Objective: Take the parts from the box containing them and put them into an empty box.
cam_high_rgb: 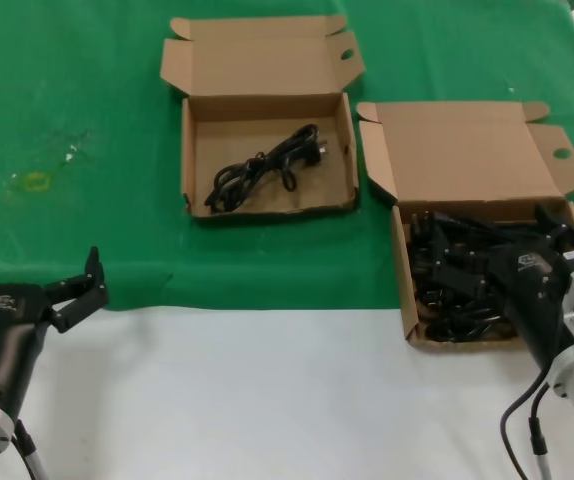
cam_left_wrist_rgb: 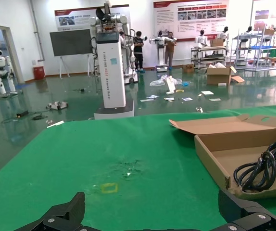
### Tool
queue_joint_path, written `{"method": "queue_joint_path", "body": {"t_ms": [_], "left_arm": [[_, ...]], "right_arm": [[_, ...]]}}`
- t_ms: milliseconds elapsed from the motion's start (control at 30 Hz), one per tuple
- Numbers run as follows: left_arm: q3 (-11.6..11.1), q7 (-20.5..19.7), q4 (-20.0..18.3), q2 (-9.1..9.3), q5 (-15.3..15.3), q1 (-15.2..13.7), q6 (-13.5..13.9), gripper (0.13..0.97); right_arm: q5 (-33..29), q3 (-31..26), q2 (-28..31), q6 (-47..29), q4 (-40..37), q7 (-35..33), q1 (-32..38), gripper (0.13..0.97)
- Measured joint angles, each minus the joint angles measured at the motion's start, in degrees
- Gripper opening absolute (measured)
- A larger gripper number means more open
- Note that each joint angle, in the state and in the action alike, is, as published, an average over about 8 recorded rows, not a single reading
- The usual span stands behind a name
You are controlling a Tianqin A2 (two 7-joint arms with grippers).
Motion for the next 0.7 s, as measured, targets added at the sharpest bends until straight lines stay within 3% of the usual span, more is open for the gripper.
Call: {"method": "queue_joint_path", "body": {"t_ms": [700], "left_arm": [[0.0,0.0,0.0,0.00,0.0,0.0,0.0,0.966]], "right_arm": [[0.0,0.0,0.0,0.0,0.0,0.0,0.0,0.966]]}}
